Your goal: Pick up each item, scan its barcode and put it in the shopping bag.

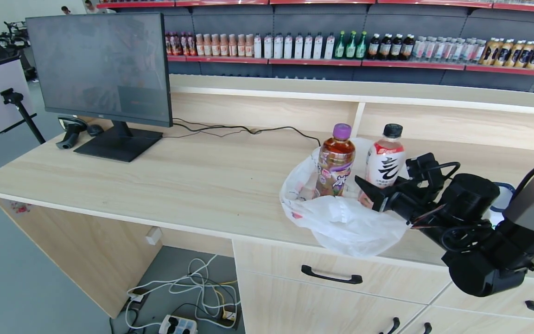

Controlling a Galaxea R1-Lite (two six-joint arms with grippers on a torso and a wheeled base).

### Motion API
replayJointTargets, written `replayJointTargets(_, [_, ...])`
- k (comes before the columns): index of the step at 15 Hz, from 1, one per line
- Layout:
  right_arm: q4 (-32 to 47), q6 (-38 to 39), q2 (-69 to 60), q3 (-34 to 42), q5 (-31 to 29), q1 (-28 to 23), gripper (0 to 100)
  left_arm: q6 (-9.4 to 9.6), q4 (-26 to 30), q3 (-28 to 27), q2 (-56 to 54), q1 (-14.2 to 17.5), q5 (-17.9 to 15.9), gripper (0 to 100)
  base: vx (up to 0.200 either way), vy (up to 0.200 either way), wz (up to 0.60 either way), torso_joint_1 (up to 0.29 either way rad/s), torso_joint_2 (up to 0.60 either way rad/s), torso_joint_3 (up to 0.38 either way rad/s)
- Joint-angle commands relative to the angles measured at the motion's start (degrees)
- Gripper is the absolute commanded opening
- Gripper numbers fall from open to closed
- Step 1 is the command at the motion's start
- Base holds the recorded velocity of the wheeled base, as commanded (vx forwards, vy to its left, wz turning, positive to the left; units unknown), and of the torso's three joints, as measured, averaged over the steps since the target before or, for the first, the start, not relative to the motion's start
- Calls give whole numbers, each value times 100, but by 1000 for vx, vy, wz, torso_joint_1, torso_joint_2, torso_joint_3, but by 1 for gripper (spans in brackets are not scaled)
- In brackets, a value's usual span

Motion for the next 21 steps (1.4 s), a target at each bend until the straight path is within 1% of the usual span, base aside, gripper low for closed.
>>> replayJointTargets(1, [10, 40, 11, 11, 2, -28, 0, -2, -2, 0, 0, 9, 2, 100, 0, 0, 0, 0, 0, 0])
replayJointTargets(9, [10, 66, 29, 90, 2, -160, 0, -2, -2, 0, 0, 9, 2, 100, 0, 0, 0, 0, 0, 0])
replayJointTargets(10, [10, 57, 29, 81, 2, -151, 100, -2, -2, 0, 0, 9, 2, 100, 0, 0, 0, 0, 0, 0])
replayJointTargets(16, [10, 57, -77, 20, 2, -160, 100, -2, -2, 0, 0, 0, 2, 100, 0, 0, 0, 0, 0, 0])
replayJointTargets(21, [10, 40, -525, 64, 2, -230, 100, -2, -2, 0, 0, 0, 2, 100, 0, 0, 0, 0, 0, 0])
